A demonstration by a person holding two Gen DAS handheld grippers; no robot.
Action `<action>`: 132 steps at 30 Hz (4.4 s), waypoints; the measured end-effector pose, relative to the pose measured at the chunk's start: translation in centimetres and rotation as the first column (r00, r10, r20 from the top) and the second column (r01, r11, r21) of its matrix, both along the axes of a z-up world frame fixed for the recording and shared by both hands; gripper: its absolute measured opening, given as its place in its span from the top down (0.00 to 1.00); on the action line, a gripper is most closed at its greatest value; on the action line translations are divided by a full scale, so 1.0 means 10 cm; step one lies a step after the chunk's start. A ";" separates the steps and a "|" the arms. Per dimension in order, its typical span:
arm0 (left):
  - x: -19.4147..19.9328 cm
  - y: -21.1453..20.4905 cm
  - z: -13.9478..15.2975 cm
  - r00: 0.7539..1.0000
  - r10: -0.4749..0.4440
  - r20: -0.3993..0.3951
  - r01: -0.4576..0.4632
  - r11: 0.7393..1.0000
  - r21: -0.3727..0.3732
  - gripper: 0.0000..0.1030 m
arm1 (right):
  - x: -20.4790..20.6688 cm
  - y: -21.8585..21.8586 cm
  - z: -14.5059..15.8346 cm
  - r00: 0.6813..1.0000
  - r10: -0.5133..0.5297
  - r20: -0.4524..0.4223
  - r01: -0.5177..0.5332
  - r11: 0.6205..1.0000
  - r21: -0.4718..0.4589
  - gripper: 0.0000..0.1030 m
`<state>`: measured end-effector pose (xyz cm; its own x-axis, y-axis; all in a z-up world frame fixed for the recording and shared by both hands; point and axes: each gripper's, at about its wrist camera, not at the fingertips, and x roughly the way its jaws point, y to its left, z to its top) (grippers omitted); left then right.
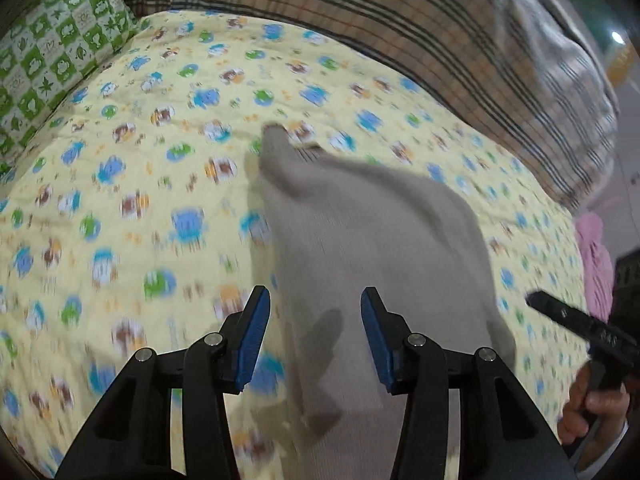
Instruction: Fold small clothes
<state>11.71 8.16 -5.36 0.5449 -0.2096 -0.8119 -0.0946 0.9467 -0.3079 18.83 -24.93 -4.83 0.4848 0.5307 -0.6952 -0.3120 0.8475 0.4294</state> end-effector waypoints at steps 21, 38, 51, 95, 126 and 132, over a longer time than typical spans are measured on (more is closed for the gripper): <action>-1.59 -0.15 -0.18 0.994 -0.110 -0.004 0.109 0.979 0.172 0.23 | -1.64 0.05 -0.45 0.999 0.040 0.028 -0.037 0.992 -0.124 0.46; -1.49 -0.32 -0.06 0.993 -0.118 0.005 0.110 0.942 0.317 0.21 | -1.81 0.15 -0.48 0.994 0.058 0.092 -0.041 0.983 -0.176 0.31; -1.29 -0.54 -0.05 0.997 -0.075 0.026 0.063 0.947 0.315 0.21 | -1.62 0.31 -0.43 0.984 0.118 0.136 -0.084 0.969 -0.232 0.26; -0.83 -0.53 -0.01 0.999 -0.037 0.017 0.030 0.948 0.316 0.21 | -1.02 0.50 -0.29 0.979 0.156 0.134 -0.127 0.971 -0.202 0.25; -0.77 -0.56 -0.01 0.998 -0.052 0.022 0.043 0.951 0.306 0.21 | -0.93 0.47 -0.26 0.980 0.146 0.139 -0.118 0.974 -0.195 0.25; -0.76 -0.56 0.00 0.998 -0.052 0.022 0.043 0.952 0.304 0.21 | -0.93 0.46 -0.26 0.979 0.146 0.140 -0.117 0.974 -0.194 0.25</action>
<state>4.09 2.55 -5.39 0.5651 0.0179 -0.8248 -0.0428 0.9991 -0.0076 9.51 -20.29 -7.44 0.5272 0.4670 -0.7100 -0.4760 0.8544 0.2085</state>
